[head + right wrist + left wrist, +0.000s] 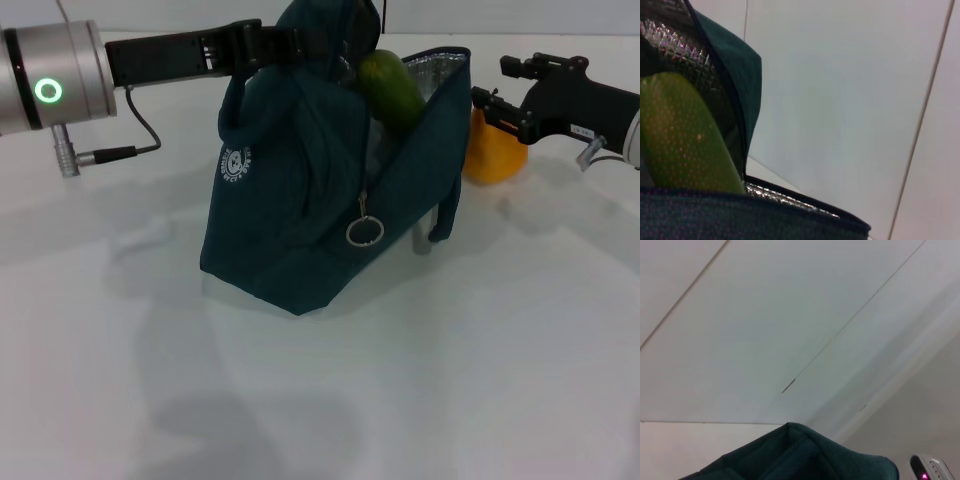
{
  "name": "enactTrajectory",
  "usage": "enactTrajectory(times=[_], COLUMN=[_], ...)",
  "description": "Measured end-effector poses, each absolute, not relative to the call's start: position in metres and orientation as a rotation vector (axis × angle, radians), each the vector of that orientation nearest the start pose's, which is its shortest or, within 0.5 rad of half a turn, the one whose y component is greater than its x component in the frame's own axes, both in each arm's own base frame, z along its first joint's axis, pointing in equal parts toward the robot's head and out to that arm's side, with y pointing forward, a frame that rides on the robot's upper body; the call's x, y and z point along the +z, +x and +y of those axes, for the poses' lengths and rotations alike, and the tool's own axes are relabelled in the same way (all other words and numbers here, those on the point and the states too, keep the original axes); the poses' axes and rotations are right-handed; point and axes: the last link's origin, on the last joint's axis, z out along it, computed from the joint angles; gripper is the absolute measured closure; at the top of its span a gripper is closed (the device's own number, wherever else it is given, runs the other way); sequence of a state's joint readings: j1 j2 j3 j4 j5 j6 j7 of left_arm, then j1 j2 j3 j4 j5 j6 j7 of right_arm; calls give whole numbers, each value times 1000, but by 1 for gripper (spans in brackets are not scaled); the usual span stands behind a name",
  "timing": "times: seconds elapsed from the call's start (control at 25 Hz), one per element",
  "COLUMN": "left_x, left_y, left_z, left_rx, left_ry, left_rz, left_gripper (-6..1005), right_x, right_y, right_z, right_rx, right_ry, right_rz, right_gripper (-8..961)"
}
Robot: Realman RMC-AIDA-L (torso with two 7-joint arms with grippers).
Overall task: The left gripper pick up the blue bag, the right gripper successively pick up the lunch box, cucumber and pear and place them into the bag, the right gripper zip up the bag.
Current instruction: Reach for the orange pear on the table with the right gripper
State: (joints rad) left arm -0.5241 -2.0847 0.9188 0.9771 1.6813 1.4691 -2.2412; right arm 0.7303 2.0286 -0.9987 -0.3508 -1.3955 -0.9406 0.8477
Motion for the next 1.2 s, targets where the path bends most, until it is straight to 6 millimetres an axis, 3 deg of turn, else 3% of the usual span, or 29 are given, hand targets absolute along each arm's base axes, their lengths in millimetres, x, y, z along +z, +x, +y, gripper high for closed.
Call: enactTrajectory(times=[0.04, 0.16, 0.36, 0.6, 1.04, 1.2], left_x=[42, 42, 43, 43, 43, 43], left_y=[-181, -181, -180, -180, -179, -179], left_z=[368, 368, 368, 368, 368, 368], left_rx=[-1061, -1066, -1072, -1074, -1079, -1085], left_ry=[-2500, -2498, -2498, -2499, -2500, -2501], left_rz=[-1307, -1305, -1302, -1302, -1297, -1297], left_gripper=[944, 944, 944, 944, 944, 944], right_x=[-21, -22, -23, -25, -27, -27], right_y=[232, 231, 231, 232, 235, 237], right_z=[427, 428, 429, 427, 426, 425], right_rx=[520, 522, 517, 516, 484, 472], right_ry=[-2335, -2331, -2332, -2338, -2340, -2338], right_rz=[237, 234, 234, 237, 205, 185], right_gripper=[255, 452, 596, 662, 655, 737])
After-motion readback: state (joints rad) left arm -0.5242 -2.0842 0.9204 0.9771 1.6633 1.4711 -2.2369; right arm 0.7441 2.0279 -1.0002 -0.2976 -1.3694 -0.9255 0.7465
